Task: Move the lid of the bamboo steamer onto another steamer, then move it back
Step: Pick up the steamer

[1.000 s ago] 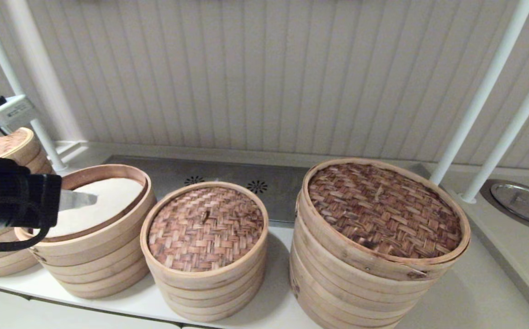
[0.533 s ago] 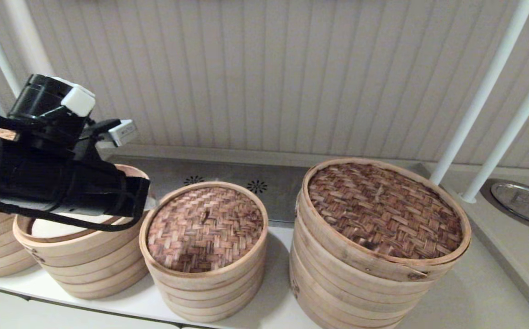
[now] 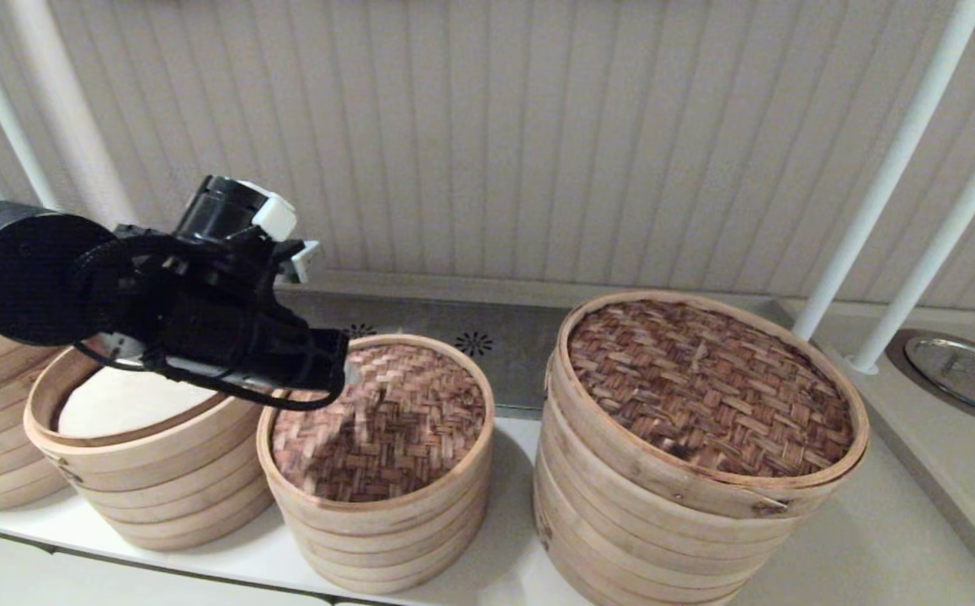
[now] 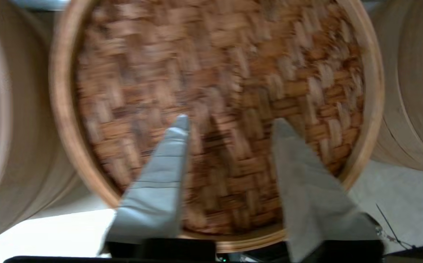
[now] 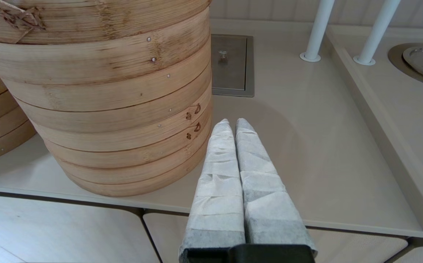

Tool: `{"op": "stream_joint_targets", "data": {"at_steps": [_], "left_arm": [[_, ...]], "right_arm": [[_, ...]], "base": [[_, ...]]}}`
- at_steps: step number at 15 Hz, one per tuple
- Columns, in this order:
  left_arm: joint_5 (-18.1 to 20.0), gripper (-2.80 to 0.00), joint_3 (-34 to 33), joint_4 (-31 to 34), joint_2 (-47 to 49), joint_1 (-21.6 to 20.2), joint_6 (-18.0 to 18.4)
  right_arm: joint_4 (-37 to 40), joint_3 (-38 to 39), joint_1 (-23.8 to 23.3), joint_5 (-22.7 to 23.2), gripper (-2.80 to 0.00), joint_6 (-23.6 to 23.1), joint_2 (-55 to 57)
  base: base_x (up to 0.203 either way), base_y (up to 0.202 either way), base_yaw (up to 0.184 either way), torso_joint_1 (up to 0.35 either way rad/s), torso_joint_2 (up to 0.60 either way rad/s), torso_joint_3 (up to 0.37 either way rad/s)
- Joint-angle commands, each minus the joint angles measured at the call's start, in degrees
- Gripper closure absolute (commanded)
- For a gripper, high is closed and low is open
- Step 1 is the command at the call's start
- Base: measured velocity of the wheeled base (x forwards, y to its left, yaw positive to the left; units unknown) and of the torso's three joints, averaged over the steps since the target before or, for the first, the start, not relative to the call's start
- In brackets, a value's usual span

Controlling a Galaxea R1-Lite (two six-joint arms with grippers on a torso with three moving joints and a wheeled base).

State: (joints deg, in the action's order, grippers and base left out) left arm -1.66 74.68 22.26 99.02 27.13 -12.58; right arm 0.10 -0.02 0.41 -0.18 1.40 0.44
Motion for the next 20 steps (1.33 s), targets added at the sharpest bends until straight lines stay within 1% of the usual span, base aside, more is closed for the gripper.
{"op": "stream_joint_targets", "data": {"at_steps": [1,4,10,18,19,20], "left_arm": [[-0.2,-2.8,0.3,0.2,1.5,1.5,-0.3],[-0.2,-2.8,0.1,0.1,4.2,2.3,-0.5],[-0.2,-2.8,0.6,-0.1,7.0,2.4,-0.9],[-0.6,-2.8,3.5,0.0,9.3,2.4,-0.8],[-2.2,-2.8,3.8,0.0,9.8,2.4,-0.5],[-2.7,-2.8,4.0,0.1,10.0,2.4,-0.4]], "right_arm": [[0.0,0.0,0.0,0.0,0.0,0.0,0.1],[0.0,0.0,0.0,0.0,0.0,0.0,0.1],[0.0,-0.1,0.0,0.0,0.0,0.0,0.1],[0.0,0.0,0.0,0.0,0.0,-0.1,0.1],[0.0,0.0,0.0,0.0,0.0,-0.1,0.1],[0.0,0.0,0.0,0.0,0.0,-0.1,0.1]], "base": [[0.0,0.0,0.0,0.0,0.0,0.0],[0.0,0.0,0.0,0.0,0.0,0.0],[0.0,0.0,0.0,0.0,0.0,0.0],[0.0,0.0,0.0,0.0,0.0,0.0],[0.0,0.0,0.0,0.0,0.0,0.0],[0.0,0.0,0.0,0.0,0.0,0.0]]}}
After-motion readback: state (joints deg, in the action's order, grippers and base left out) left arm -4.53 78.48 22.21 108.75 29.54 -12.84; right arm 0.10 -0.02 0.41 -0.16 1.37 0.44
